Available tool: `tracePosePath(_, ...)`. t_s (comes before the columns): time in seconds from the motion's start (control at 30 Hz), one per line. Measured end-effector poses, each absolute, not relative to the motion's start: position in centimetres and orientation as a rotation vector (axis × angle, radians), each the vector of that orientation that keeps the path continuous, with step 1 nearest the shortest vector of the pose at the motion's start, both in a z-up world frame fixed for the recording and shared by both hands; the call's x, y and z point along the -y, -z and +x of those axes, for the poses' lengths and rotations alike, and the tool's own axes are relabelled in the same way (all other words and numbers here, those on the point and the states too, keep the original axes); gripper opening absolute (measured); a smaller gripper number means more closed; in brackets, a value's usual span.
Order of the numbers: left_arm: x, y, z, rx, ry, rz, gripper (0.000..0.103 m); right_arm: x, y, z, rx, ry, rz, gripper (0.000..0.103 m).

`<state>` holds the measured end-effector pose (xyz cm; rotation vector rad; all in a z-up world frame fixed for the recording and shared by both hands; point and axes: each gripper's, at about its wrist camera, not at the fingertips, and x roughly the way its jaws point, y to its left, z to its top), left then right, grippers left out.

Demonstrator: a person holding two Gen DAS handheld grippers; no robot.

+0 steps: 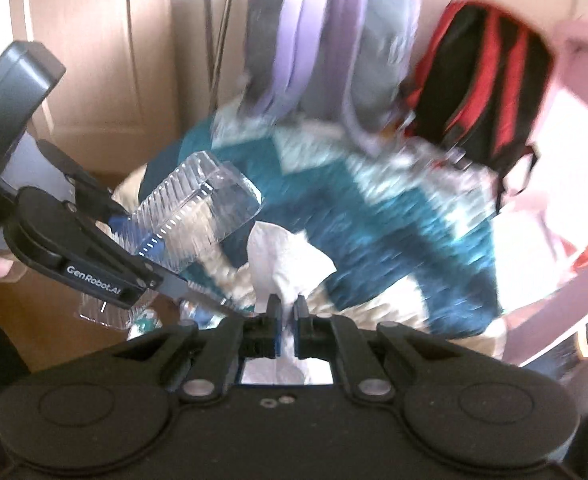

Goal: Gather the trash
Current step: 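Lift the clear container with the left tool while the right tool lifts the tissue, then carry both items over the teal bin and open both tools to drop them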

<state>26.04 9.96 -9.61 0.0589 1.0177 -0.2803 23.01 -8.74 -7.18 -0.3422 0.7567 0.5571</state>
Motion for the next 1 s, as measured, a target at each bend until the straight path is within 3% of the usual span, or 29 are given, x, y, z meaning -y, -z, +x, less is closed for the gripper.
tracePosePath(0.53,3.0,-8.7,21.6,-0.753,0.337,-0.01,0.045,21.5,-10.2,16.0,-0.418,-0.396,-0.251,0.004)
tracePosePath(1.0,18.4,-19.3,23.3,-0.607,0.529,-0.001,0.045,35.8,-18.9,15.0,-0.275,-0.086,-0.173,0.004)
